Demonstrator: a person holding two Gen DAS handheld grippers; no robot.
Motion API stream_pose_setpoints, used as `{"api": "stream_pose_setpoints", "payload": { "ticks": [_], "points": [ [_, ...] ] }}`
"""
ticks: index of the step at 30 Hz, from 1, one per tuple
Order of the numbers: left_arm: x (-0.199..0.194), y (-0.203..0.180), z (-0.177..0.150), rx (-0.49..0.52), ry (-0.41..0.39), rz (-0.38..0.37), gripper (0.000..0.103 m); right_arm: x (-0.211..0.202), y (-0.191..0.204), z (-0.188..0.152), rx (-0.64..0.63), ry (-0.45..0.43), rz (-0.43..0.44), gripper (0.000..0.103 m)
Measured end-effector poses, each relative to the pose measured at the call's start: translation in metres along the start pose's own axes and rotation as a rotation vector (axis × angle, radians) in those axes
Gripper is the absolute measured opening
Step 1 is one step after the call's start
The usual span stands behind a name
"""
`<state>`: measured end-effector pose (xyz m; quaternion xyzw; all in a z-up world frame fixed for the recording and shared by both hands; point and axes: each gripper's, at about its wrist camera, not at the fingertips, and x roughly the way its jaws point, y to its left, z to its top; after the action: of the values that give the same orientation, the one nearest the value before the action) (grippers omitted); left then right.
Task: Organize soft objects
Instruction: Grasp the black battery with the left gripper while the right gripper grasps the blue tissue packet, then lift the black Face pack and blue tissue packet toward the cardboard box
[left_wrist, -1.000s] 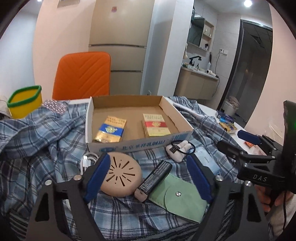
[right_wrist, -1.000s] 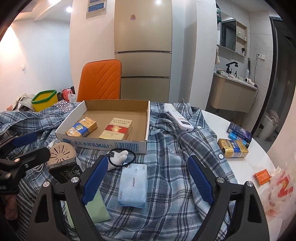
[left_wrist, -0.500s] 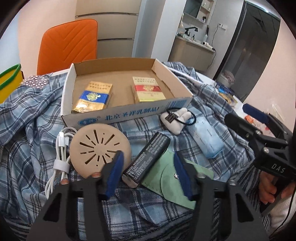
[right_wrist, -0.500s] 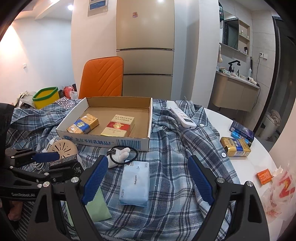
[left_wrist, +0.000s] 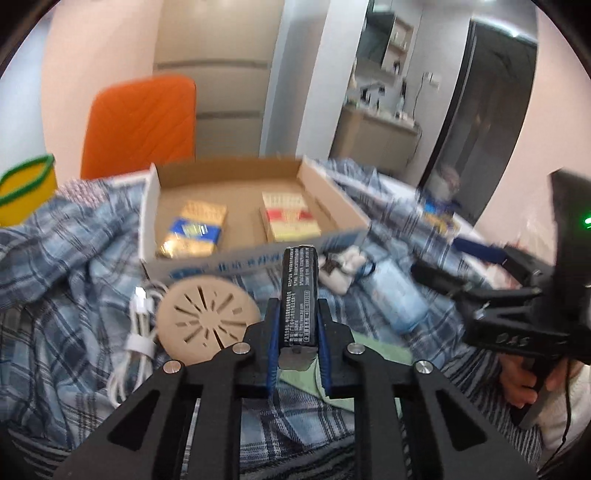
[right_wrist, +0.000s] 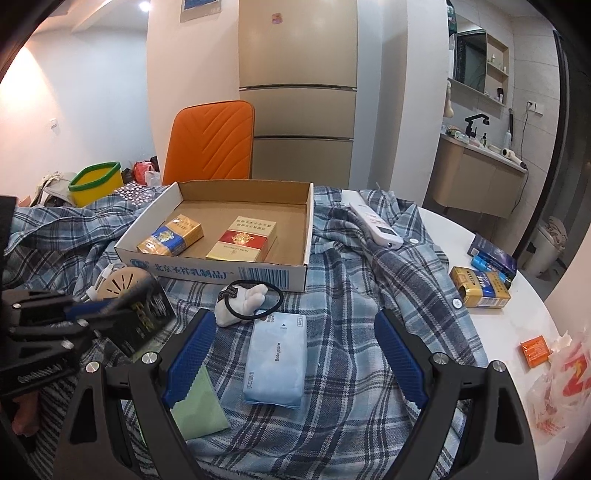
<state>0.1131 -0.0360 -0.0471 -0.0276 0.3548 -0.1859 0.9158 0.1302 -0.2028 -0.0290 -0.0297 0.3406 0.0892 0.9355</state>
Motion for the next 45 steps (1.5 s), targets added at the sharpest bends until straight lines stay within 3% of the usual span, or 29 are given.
{"api": "stream_pose_setpoints", "payload": {
  "ticks": [3,7,16,18,23,29,32,39,45],
  "points": [
    [-0.018,-0.003,0.000,0.016,-0.114,0.042,0.016,0.003,0.003,0.000,-0.015,0.024,0.024,0.089],
    [-0.030,-0.004,0.002,0.024,-0.188,0.072,0.016,0.007,0.011,-0.002,-0.052,0.044,0.032,0.089],
    [-0.025,0.002,0.003,-0.011,-0.154,0.121,0.017,0.025,0.012,-0.005,-0.059,0.126,0.032,0.089],
    [-0.024,0.002,0.003,-0.014,-0.146,0.128,0.017,0.031,0.012,-0.006,-0.059,0.156,0.030,0.078],
    [-0.025,0.000,0.001,-0.011,-0.148,0.129,0.017,0.042,0.012,-0.009,-0.063,0.214,0.030,0.061],
    [-0.026,0.001,0.002,-0.010,-0.153,0.132,0.017,0.045,0.013,-0.010,-0.066,0.232,0.022,0.056],
    [-0.027,0.000,0.002,-0.006,-0.158,0.135,0.017,0.051,0.010,-0.011,-0.052,0.265,0.034,0.047],
    [-0.032,-0.002,0.001,-0.004,-0.174,0.146,0.017,0.049,0.009,-0.011,-0.045,0.254,0.034,0.041],
    [-0.046,-0.005,0.001,0.003,-0.226,0.190,0.016,0.036,0.007,-0.008,-0.039,0.194,0.017,0.040]
  ]
}}
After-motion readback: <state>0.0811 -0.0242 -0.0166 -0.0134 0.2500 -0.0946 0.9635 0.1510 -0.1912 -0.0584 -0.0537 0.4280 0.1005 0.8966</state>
